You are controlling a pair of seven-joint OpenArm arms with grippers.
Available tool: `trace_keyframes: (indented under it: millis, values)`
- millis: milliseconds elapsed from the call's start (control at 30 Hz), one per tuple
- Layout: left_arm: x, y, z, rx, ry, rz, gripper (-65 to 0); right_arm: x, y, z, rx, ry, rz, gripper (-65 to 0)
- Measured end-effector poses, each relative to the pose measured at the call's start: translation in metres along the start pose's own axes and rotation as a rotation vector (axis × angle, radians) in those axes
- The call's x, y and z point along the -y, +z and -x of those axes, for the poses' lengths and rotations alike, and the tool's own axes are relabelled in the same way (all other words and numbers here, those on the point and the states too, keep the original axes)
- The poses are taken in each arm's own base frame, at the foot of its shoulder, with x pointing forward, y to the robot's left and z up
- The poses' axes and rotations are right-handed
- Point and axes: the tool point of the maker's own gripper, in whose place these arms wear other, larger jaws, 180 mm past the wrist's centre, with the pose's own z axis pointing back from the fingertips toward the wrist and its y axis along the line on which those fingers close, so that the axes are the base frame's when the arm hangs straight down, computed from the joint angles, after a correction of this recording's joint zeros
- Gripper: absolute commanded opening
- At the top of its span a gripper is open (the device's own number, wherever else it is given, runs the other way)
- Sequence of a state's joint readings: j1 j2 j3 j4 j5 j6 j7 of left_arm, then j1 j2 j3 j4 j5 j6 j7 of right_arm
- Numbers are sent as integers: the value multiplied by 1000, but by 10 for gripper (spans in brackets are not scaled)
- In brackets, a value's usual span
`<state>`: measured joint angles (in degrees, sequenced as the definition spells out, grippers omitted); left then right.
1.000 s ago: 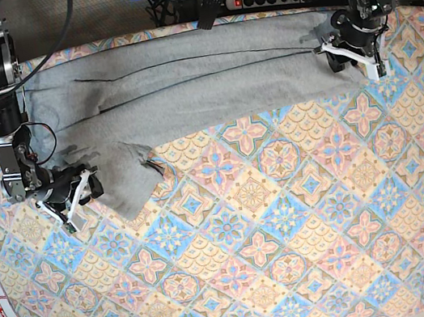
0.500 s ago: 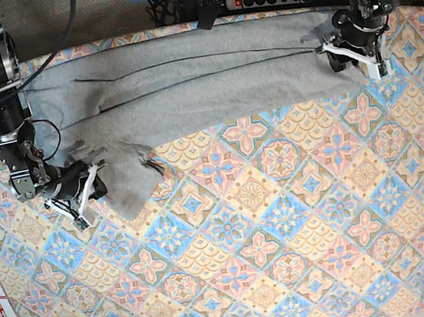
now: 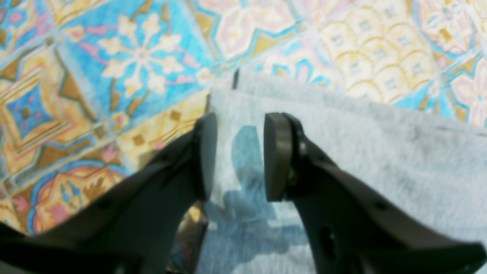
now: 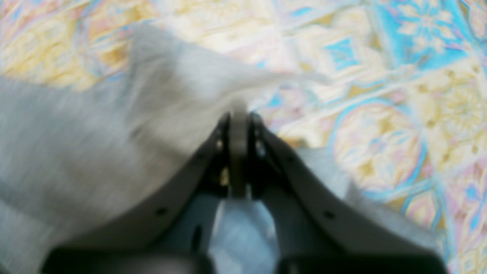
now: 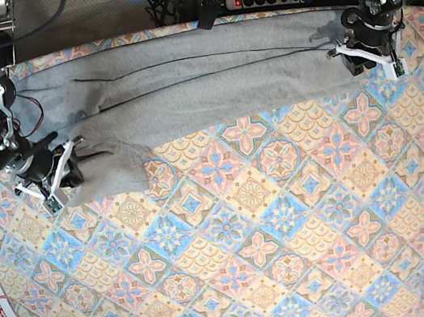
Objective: Fold the T-shirt properly
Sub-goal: 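Fold the sleeve onto the folded body with the right gripper, then grasp the folded end near the left gripper and tuck it inward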
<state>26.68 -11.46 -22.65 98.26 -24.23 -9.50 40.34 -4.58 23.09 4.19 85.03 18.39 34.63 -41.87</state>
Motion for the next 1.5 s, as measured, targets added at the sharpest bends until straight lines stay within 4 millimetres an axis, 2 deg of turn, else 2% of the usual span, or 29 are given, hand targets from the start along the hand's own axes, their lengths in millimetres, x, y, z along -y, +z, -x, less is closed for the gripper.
trace_keyframes:
  millis: [67, 200, 267, 367, 533, 633, 800, 1000, 1067, 1167, 1267, 1400, 1500]
  values:
    - [3, -1, 1, -3, 6, 7, -436, -4, 19, 11, -15, 12, 18, -650]
    - [2, 0, 0, 1, 3, 5, -436, 4, 55, 27, -48, 45, 94, -650]
    - [2, -1, 0, -1, 0, 8, -436, -4, 66, 32, -43, 53, 87, -650]
    - [2, 0, 0, 0, 1, 6, -436, -16, 75, 51, -77, 45, 70, -650]
    - [2, -1, -1, 2, 1, 7, -431, -22, 81, 78, -167, 38, 61, -646]
    - [2, -1, -2, 3, 1, 7, -430, -23, 84, 90, -233, 35, 59, -612]
    - [2, -1, -1, 2, 1, 7, -430, -19, 86, 90, -235, 31, 71, -493]
    - [-1, -1, 4, -24, -10, 1, -429, 7, 101, 90, -196, -63, 183, -474]
    - [-5, 0, 11, -98, -40, 6, -429, 3, 100, 92, -192, -76, 177, -474]
    - [-17, -2, 6, -134, -60, -34, -429, -10, 92, 91, -185, -90, 147, -474]
    - [-13, -4, 5, -160, -73, -9, -422, -18, 83, 82, -166, -81, 121, -474]
    - [-17, -2, 15, -231, -130, -15, -333, -19, 80, 75, -149, -67, 115, -474]
    - [-13, -2, 20, -262, -150, -2, -323, -27, 78, 78, -159, -63, 92, -474]
